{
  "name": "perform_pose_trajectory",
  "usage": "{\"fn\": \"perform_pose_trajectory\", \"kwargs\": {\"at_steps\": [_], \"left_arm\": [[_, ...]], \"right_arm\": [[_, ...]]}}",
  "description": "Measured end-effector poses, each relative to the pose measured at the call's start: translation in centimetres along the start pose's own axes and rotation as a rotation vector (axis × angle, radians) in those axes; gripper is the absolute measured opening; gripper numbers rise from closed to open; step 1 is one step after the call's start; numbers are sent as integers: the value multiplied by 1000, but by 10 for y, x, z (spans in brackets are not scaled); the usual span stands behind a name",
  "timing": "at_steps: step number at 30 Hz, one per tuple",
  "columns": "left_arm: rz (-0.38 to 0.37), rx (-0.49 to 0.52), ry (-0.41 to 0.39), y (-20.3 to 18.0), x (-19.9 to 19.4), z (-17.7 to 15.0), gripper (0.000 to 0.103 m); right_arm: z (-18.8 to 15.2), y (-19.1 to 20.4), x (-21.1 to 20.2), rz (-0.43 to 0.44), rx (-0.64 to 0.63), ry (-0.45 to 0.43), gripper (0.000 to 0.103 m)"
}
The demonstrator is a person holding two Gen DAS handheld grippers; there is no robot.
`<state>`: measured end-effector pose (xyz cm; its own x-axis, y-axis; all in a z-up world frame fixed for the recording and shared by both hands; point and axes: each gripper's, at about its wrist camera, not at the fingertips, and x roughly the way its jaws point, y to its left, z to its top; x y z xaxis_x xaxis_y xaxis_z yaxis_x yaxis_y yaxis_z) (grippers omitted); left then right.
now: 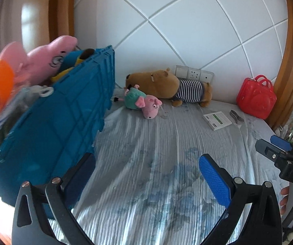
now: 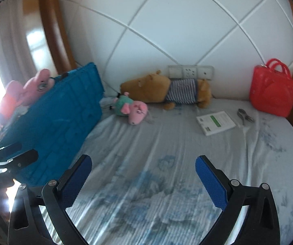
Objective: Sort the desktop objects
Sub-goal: 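Move both tools back toward the green-shirt pig and pliers on the bed, then grasp the green-shirt pig with the left tool while the right tool grasps the pliers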
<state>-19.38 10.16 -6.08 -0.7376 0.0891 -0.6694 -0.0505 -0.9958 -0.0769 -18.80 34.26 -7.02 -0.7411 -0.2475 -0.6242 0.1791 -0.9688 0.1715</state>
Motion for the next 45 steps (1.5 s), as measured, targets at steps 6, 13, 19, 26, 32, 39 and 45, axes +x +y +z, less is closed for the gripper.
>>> {"fn": "perform_pose_trajectory", "kwargs": {"at_steps": [6,13,19,26,32,39,45], "left_arm": [[-37,11,43,-14,39,12,103],[-57,28,77,-46,89,33,103],[-45,21,122,-56,139,51,103],[20,3,188,-47,216,65,103],[70,-3,209,-40,280,73,103],[99,-8,213,-41,359,87,103],[153,17,208,-49,424,93,103]], "right_arm": [[3,-34,20,-76,61,35,103],[21,-84,46,-132,99,57,103],[40,-130,84,-166,139,88,103],[47,-186,145,-206,214,152,103],[49,-220,199,-231,238,193,103],[52,-234,257,-216,231,230,103],[56,-241,290,-221,213,222,103]]}}
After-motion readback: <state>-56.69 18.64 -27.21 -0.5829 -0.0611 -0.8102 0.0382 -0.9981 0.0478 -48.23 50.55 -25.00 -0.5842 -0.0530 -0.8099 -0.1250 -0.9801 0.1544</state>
